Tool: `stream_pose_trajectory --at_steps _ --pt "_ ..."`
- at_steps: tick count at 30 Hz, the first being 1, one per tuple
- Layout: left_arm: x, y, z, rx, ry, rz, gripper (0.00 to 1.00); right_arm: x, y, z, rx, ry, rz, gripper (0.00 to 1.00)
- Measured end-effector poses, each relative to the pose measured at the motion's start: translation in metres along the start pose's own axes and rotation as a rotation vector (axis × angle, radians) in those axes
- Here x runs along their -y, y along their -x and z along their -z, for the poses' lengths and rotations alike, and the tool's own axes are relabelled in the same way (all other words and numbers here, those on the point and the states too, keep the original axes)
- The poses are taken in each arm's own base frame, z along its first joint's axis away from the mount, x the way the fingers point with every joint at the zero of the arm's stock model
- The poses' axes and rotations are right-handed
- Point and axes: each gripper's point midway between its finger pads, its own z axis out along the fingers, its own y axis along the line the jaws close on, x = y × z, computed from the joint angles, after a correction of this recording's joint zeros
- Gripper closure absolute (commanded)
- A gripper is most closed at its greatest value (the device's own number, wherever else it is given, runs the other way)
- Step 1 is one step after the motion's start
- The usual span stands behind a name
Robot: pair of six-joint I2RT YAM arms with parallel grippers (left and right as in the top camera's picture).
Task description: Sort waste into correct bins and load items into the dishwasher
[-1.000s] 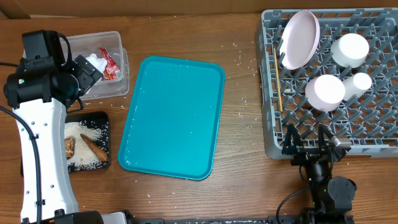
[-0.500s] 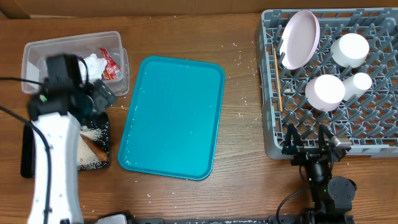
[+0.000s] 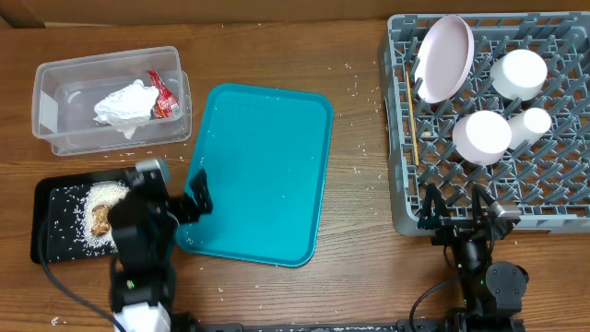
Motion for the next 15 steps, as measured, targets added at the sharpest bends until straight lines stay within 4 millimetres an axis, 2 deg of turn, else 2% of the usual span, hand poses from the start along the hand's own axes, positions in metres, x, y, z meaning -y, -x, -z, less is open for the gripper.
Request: stream_pose_trajectory --at_steps 6,11,15 --pt "0.000 -0.030 0.008 0.081 -0.029 -0.045 0.00 0.000 0.000 0.000 0.000 0.000 0.000 0.00" --pt "0.002 -0.032 0.016 0.158 -0.045 -0.069 0.00 0.000 0.000 0.000 -0.001 -0.001 0.000 0.00" --pt "0.010 -0.024 0.024 0.207 -0.068 -0.086 0.00 0.000 0.000 0.000 0.000 0.000 0.000 0.00"
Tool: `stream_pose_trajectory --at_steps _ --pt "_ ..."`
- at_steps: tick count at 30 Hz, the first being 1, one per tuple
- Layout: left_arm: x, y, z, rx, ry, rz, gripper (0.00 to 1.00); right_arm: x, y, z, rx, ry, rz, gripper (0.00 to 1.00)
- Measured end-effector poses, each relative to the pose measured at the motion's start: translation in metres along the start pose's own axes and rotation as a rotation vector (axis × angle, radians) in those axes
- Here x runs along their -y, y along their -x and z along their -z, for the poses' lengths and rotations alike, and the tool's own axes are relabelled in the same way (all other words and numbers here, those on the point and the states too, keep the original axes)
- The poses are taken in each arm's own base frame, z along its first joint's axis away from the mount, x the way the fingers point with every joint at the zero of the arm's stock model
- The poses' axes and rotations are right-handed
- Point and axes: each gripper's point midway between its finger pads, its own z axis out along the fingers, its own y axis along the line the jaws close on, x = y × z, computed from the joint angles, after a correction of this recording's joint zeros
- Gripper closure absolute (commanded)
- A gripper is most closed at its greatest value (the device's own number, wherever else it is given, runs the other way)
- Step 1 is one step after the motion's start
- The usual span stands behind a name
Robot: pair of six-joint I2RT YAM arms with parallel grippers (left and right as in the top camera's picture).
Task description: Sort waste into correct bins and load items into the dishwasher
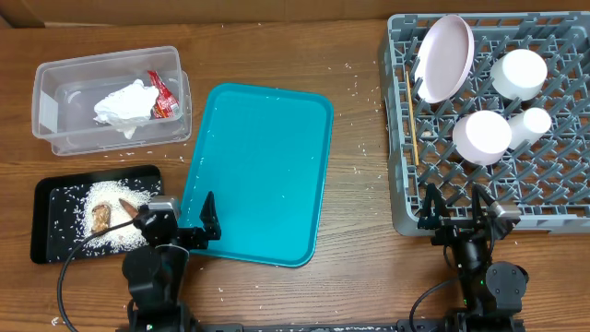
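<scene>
A teal tray [263,171] lies bare in the middle of the table. The clear bin [109,100] at the back left holds a crumpled white napkin [122,103] and a red wrapper [164,97]. The black tray [55,198] at the front left holds rice and a brown food scrap [100,217]. The grey dishwasher rack [498,175] on the right holds a pink plate [444,57], white cups [483,136] and a chopstick [409,115]. My left gripper [171,214] is open, low near the teal tray's front left corner. My right gripper [456,203] is open at the rack's front edge.
Rice grains are scattered over the wooden table, mostly around the teal tray and between it and the rack. The rack's front wall stands right by the right gripper's fingers.
My left arm has drawn back toward the front edge; it stood over the black tray's right end and now sits lower, uncovering the rice and food scrap. The right arm has not moved.
</scene>
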Motion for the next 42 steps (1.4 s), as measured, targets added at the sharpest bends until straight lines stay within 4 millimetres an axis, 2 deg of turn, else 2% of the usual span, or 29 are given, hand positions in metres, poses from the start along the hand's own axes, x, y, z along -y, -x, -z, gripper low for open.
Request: stream_pose_trajectory --at_steps 7,14,24,42 --pt "0.007 0.002 0.011 0.029 -0.005 -0.020 0.00 0.000 0.000 0.000 0.000 0.000 0.000 0.00" --pt "0.004 0.030 0.022 0.161 0.036 -0.040 0.00 0.000 0.000 0.000 0.000 0.000 0.001 0.00" --pt "-0.007 0.031 0.023 0.165 0.103 -0.081 0.00 0.000 0.000 0.000 0.001 0.001 0.000 0.00" --pt "-0.008 0.030 0.023 0.161 0.115 -0.131 0.00 0.000 0.000 0.000 0.001 0.000 0.001 0.00"
